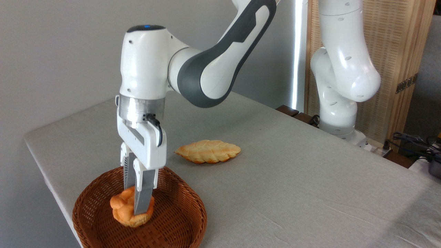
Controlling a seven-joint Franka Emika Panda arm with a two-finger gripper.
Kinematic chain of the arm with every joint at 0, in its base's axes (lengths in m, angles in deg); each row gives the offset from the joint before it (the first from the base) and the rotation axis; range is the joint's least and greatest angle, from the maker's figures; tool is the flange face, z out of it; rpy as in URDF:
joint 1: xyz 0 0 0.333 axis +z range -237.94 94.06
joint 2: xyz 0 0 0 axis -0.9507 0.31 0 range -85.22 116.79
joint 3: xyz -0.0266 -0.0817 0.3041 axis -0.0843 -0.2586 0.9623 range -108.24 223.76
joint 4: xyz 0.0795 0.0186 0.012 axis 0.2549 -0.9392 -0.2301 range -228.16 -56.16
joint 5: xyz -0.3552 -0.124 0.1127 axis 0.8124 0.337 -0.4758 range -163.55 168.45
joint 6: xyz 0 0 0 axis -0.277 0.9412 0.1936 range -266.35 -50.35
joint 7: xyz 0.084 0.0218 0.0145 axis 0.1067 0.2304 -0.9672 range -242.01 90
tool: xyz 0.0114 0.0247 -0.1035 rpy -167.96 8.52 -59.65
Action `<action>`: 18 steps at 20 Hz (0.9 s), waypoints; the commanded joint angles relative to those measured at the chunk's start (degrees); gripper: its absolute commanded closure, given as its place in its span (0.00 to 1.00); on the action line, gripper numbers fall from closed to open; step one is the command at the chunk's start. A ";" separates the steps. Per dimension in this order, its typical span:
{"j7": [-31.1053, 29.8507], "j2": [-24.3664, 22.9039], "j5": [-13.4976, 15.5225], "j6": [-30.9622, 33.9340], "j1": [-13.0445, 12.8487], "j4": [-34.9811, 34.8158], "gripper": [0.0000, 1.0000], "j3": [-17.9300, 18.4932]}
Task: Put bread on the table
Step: 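Close the gripper on the round bread roll and lift it, then carry the held roll out of the basket and lower it beside the pastry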
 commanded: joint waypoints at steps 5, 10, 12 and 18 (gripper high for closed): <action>-3.64 -7.90 -0.55 8.86 -1.32 -0.72 0.34 -0.10; -3.46 -11.25 -0.46 17.22 -1.49 -0.72 0.33 -0.80; -3.90 -12.30 0.15 21.79 -1.58 -0.72 0.29 -0.98; -4.16 -14.50 0.33 34.18 -1.58 -1.16 0.29 -1.68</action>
